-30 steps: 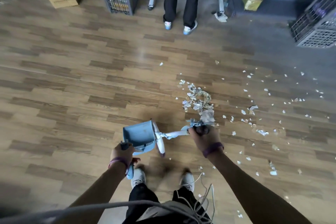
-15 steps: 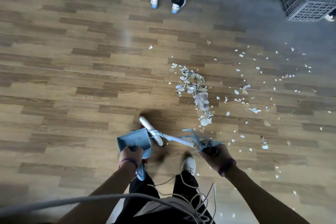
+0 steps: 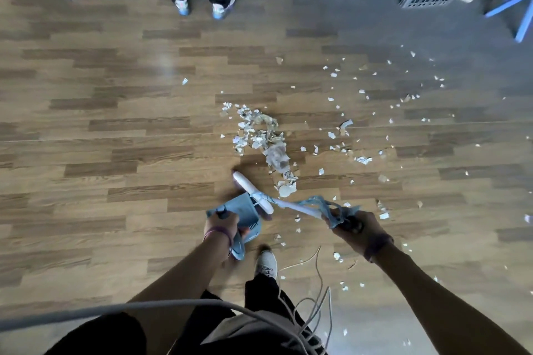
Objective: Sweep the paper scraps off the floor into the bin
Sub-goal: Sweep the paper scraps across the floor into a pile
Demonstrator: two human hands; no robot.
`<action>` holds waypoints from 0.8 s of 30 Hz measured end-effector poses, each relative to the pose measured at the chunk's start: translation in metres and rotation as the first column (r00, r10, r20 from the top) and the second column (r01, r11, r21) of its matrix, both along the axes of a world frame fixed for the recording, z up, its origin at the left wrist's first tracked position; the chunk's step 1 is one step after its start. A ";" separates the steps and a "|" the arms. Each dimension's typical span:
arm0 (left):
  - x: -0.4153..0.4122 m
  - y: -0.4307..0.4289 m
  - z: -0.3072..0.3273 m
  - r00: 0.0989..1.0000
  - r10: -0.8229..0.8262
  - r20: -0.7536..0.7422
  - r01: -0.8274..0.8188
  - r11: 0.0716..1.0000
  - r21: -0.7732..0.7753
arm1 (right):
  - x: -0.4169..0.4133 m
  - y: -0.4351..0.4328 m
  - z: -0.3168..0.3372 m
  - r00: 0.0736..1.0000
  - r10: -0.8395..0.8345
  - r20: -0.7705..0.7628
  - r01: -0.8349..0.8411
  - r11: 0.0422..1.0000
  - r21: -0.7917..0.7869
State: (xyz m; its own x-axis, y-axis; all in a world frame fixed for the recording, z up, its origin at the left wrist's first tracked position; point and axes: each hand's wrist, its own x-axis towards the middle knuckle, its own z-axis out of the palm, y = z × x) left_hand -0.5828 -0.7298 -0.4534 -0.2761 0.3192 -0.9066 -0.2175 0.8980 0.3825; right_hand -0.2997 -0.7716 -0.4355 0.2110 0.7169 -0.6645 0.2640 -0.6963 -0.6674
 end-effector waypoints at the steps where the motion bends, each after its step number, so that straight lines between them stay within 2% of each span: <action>1: 0.009 0.009 -0.002 1.000 -0.014 0.018 0.014 1.000 -0.008 | 0.005 0.004 0.005 0.998 0.031 0.060 -0.032 0.999 0.025; 5: 0.034 0.036 -0.008 0.992 -0.123 0.037 0.122 0.992 0.041 | 0.029 0.015 0.004 0.987 0.061 0.151 -0.074 0.994 0.081; 9: 0.030 0.052 -0.004 0.977 -0.213 0.023 0.211 0.975 0.076 | 0.020 0.038 0.025 0.966 0.054 0.252 -0.082 0.991 0.101; 12: 0.006 0.064 0.007 0.985 -0.174 -0.008 0.174 0.980 0.096 | -0.013 0.067 0.051 0.921 0.101 0.377 -0.177 0.969 0.173; 15: -0.033 0.079 0.019 0.984 -0.157 -0.079 0.169 0.969 0.179 | -0.062 0.109 0.079 0.903 0.186 0.388 -0.276 0.942 0.192; 24: -0.184 0.159 0.044 0.999 0.005 -0.049 0.010 0.952 0.307 | -0.219 0.244 0.113 0.922 0.126 0.367 -0.233 0.936 0.263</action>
State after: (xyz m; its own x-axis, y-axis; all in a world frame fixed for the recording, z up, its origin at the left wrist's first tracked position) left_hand -0.7670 -0.5708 -0.4091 -0.3160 0.5811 -0.7500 -0.1898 0.7358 0.6500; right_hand -0.5190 -0.5272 -0.3226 0.2338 0.9155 -0.3274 0.6126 -0.4002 -0.6816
